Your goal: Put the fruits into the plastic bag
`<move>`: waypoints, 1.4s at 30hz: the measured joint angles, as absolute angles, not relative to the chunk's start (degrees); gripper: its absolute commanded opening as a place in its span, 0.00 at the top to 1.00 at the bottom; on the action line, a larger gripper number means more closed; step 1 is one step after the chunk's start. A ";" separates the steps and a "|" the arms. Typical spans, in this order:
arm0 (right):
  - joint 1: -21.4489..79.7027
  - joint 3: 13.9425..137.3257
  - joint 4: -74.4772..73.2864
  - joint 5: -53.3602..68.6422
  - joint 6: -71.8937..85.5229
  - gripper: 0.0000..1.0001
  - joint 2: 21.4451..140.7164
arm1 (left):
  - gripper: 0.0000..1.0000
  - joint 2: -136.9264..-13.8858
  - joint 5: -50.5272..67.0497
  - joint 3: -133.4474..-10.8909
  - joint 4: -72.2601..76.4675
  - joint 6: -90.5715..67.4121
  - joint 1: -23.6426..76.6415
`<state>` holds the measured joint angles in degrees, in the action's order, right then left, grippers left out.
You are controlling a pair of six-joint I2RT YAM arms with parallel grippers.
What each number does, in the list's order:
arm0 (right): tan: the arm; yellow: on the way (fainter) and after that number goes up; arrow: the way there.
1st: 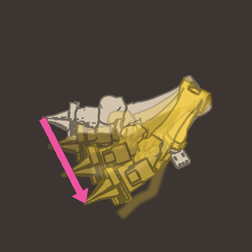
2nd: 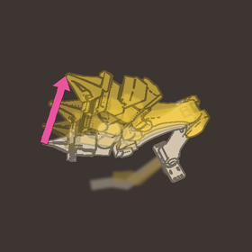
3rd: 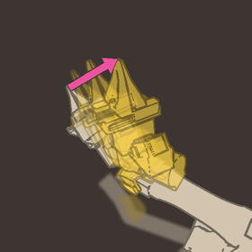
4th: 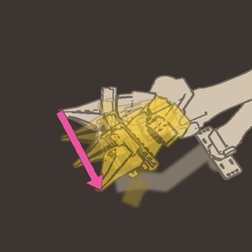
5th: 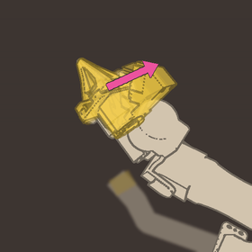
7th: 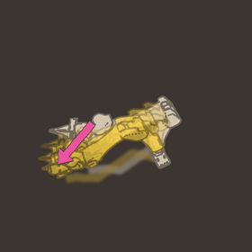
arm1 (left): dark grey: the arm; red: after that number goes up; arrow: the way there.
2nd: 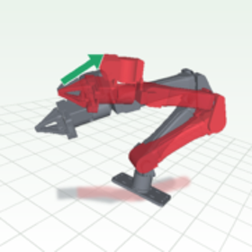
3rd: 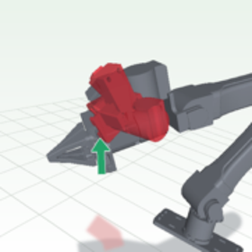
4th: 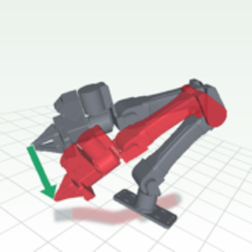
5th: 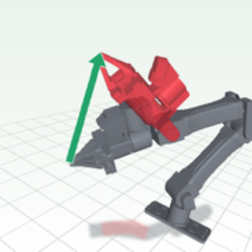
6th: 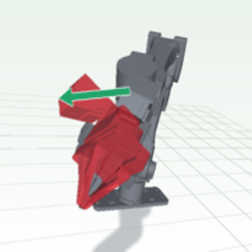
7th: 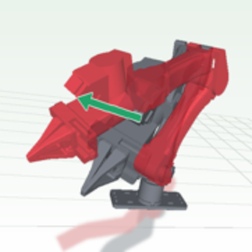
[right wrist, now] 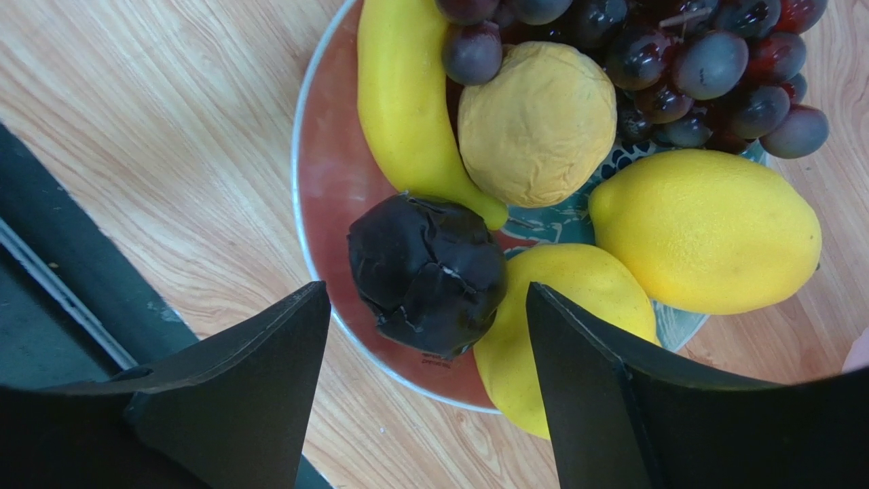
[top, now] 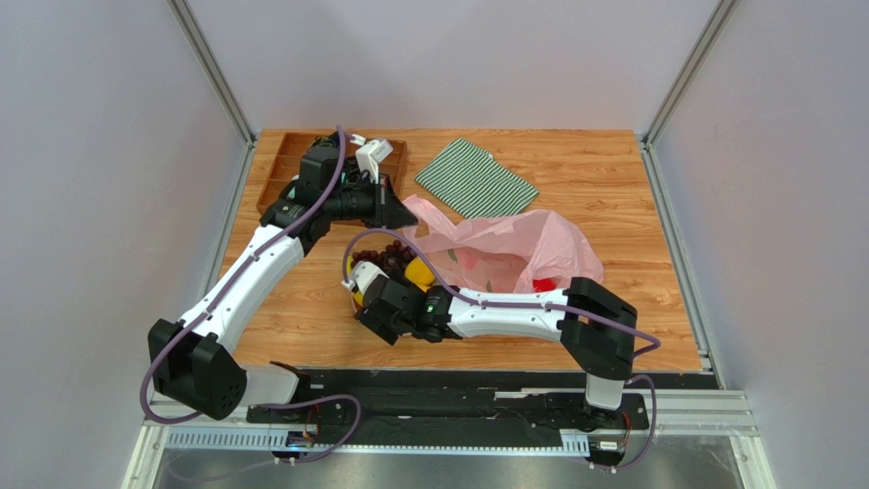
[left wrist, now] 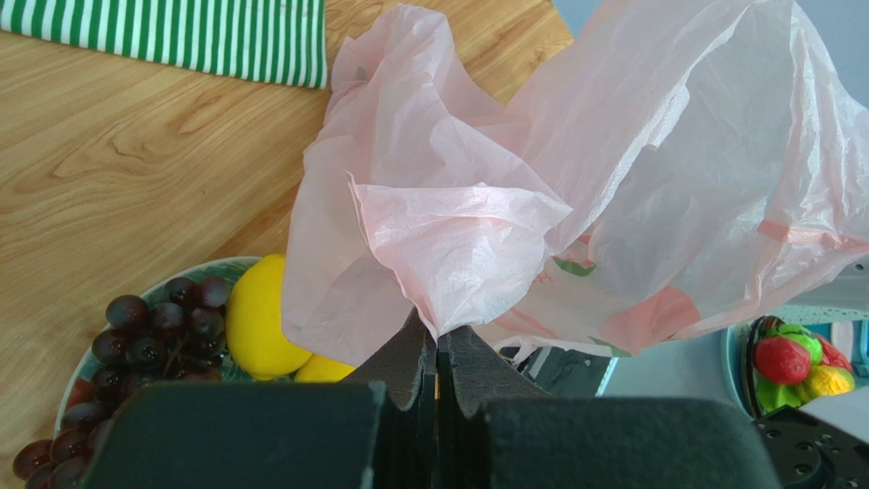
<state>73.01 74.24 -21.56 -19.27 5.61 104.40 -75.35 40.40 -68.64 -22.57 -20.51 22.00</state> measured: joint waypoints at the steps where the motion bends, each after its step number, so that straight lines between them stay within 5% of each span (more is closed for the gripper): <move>1: 72.79 74.35 -21.52 -19.27 5.41 0.24 104.81 | 1.00 -75.35 40.40 -68.64 -22.57 -20.51 22.00; 14: 72.53 74.76 -21.12 -18.09 3.29 0.30 108.07 | 1.00 -75.35 40.40 -68.64 -22.65 -20.51 22.00; 22: 72.44 74.76 -21.08 -18.06 2.70 0.65 108.79 | 1.00 -75.35 40.40 -68.64 -22.98 -20.51 22.00; 32: 72.90 74.59 -21.10 -18.09 2.15 0.75 107.79 | 1.00 -75.35 40.40 -68.64 -23.00 -20.51 22.00; 42: 78.35 70.41 -18.79 -13.91 1.23 0.76 79.77 | 1.00 -75.35 40.40 -68.64 -23.05 -20.51 22.00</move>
<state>78.35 70.41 -18.79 -13.91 1.23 79.77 -75.35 40.40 -68.64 -23.05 -20.51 22.00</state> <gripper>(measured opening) 0.521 0.006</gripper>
